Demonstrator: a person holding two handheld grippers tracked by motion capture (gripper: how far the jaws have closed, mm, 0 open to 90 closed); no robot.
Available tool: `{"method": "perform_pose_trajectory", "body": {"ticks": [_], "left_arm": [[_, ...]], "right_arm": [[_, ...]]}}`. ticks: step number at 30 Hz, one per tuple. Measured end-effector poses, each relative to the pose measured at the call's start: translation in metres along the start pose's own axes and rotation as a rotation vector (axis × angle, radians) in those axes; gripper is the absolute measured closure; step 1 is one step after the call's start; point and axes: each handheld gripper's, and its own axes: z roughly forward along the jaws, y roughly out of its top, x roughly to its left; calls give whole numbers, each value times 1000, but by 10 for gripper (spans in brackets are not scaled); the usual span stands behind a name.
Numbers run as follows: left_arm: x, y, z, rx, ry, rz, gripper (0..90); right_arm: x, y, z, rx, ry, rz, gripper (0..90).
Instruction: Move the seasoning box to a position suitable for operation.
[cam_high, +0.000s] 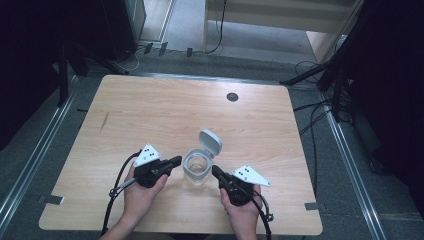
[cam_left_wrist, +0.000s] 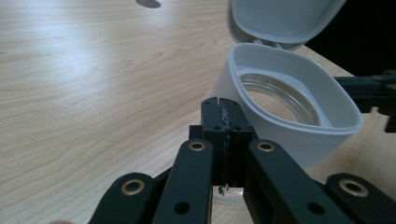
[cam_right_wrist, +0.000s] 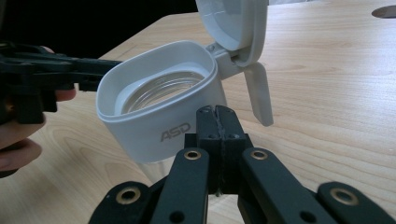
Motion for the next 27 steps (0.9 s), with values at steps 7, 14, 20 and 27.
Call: {"method": "perform_pose_trajectory", "body": {"ticks": [7, 14, 20, 27], "left_arm": [[-10, -3, -1, 11, -17, 25, 900], [-16, -3, -4, 10, -30, 30, 900], [-8, -5, -3, -3, -23, -7, 818], [52, -32, -43, -84, 116, -77, 370]], "right_arm": [[-7, 3, 8, -1, -21, 7, 900], [-16, 10, 19, 7, -8, -11, 900], [-21, 17, 24, 14, -4, -29, 900], [-38, 41, 23, 11, -29, -30, 900]]}}
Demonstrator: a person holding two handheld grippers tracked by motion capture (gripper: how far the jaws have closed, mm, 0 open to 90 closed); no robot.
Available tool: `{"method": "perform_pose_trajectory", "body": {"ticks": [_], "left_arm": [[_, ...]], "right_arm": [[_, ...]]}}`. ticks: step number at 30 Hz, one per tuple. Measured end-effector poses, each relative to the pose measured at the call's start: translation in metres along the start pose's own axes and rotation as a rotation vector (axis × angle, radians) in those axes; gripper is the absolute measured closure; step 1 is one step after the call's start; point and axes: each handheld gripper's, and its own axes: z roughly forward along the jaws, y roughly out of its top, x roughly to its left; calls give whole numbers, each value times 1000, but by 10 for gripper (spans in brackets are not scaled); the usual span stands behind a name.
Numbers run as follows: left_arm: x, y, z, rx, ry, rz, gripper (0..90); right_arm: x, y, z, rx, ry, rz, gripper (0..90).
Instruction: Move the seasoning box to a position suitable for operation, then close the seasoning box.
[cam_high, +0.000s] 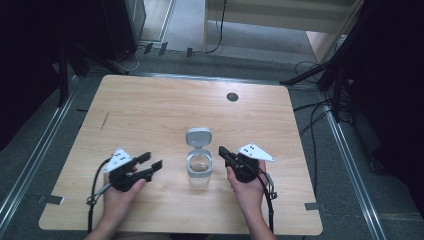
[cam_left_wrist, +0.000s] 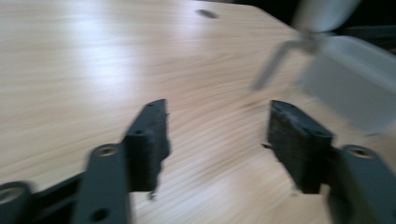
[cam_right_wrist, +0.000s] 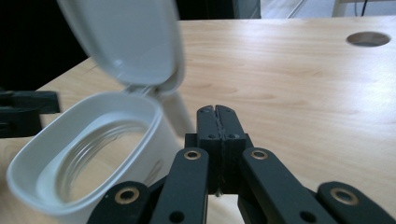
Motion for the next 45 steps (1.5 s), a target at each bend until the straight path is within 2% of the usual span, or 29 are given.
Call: {"method": "perform_pose_trajectory", "body": {"ticks": [1, 2, 3, 4, 8, 10, 13, 15, 18, 20, 22, 23, 27, 32, 34, 36, 37, 38, 40, 42, 45], "left_arm": [[9, -3, -5, -6, 19, -15, 313], [21, -7, -12, -5, 35, -36, 313], [42, -13, -26, -2, 67, -54, 228], [42, -13, -26, -2, 67, -54, 210], [69, -24, -50, -12, 103, -70, 164], [75, -27, -55, -23, 107, -110, 164], [75, -27, -49, -23, 78, -119, 154], [71, -26, -45, 1, 103, -80, 150], [69, -27, -44, 14, 102, -50, 150], [69, -27, -44, 14, 104, -54, 150], [71, -27, -43, 17, 111, -76, 150], [71, -27, -43, 21, 110, -81, 151], [72, -27, -43, 22, 115, -92, 151], [72, -27, -43, 19, 115, -95, 151], [72, -26, -43, 21, 119, -93, 152], [72, -27, -43, 22, 120, -94, 152], [72, -27, -43, 22, 120, -94, 152], [72, -27, -43, 22, 120, -93, 152], [72, -27, -43, 22, 121, -94, 152], [72, -27, -43, 22, 121, -94, 152], [72, -27, -43, 24, 123, -90, 152]], "right_arm": [[-2, 3, 1, -3, 0, 0, 900], [-2, 3, 1, -3, 0, 0, 900], [-5, 10, 3, -8, 2, -1, 900], [-5, 10, 3, -8, 2, -1, 900], [-4, 29, 11, -13, 19, -4, 900], [-4, 33, 13, -17, 24, -6, 900], [-3, 47, 22, -10, 51, 2, 900], [-2, 55, 28, 1, 68, 9, 900], [1, 62, 33, -6, 83, 12, 900], [4, 66, 34, -14, 94, 2, 900], [7, 69, 34, -27, 120, -11, 900], [10, 70, 32, -30, 151, -26, 900], [15, 67, 26, -24, 171, -45, 900], [18, 57, 14, -13, 177, -44, 900], [17, 53, 9, -13, 161, -53, 900], [14, 50, 5, -23, 139, -66, 811], [9, 47, 0, -41, 115, -65, 660], [9, 47, 0, -41, 115, -65, 660], [2, 45, -5, -50, 51, -66, 481], [-6, 43, -11, -60, 12, -50, 374], [-18, 39, -19, -71, -4, -30, 289]]}}
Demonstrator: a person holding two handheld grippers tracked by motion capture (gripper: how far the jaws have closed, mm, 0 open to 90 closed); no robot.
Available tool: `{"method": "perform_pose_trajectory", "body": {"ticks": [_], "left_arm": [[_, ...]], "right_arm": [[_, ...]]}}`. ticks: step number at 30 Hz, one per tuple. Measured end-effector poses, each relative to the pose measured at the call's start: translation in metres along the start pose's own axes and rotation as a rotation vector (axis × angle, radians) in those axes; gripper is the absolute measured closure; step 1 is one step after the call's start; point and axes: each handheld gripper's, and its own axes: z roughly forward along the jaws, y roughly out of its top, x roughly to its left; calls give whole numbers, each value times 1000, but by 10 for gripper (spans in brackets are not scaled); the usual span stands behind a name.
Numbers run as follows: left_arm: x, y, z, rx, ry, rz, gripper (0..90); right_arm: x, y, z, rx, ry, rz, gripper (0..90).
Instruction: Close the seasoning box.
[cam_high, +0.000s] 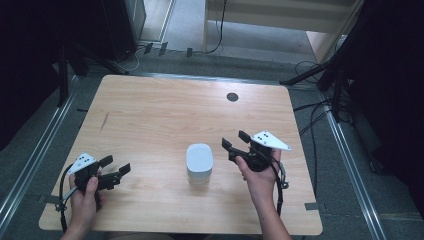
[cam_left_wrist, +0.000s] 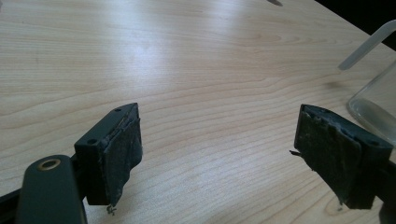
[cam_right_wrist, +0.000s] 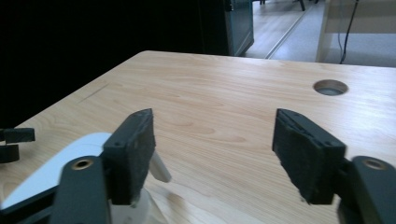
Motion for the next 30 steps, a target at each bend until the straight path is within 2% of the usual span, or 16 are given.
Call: {"method": "perform_pose_trajectory", "body": {"ticks": [2, 3, 6, 10, 20, 30], "left_arm": [[0, 0, 0, 0, 1, 1, 152], [0, 0, 0, 0, 0, 2, 152], [0, 0, 0, 0, 1, 2, 152], [0, 0, 0, 1, 3, 5, 152], [0, 0, 0, -2, 0, 2, 152], [0, 0, 0, 1, 1, 5, 152]], "right_arm": [[-12, -5, -8, -3, -18, 11, 255], [-12, -5, -8, -3, -18, 11, 255], [-25, -14, -19, 1, -55, 24, 249], [-33, -22, -26, 1, -77, 23, 248], [-56, -50, -48, 30, -141, 63, 254], [-80, -78, -78, 60, -215, 91, 256]]}}
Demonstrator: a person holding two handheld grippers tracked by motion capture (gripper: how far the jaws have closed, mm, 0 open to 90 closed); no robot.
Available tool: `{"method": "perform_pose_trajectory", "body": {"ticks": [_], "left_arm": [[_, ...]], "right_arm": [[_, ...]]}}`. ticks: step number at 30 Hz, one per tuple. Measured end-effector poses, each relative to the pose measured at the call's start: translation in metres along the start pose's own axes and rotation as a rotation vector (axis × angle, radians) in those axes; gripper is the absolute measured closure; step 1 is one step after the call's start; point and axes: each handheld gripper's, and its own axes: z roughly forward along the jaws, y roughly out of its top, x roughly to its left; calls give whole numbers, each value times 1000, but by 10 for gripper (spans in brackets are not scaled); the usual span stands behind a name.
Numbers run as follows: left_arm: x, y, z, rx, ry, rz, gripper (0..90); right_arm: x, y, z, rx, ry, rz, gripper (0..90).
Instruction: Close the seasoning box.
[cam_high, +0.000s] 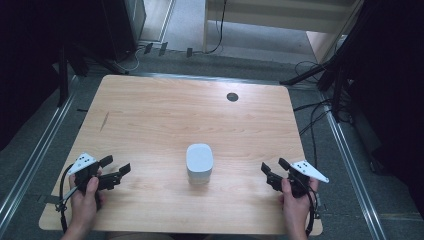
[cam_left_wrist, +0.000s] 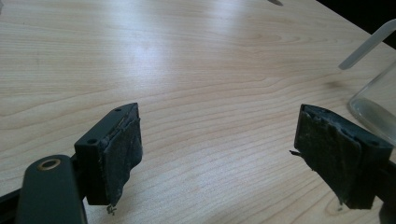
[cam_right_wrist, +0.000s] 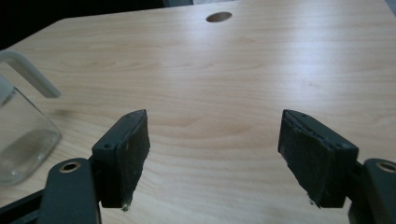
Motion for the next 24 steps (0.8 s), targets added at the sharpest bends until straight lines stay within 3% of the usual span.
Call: {"method": "perform_pose_trajectory", "body": {"ticks": [13, 24], "left_arm": [[-1, 0, 0, -3, 2, 2, 152], [-1, 0, 0, -6, 3, 2, 152]], "right_arm": [[-38, -28, -38, 23, -98, 22, 257], [-56, -40, -63, 14, -142, 45, 261]]}}
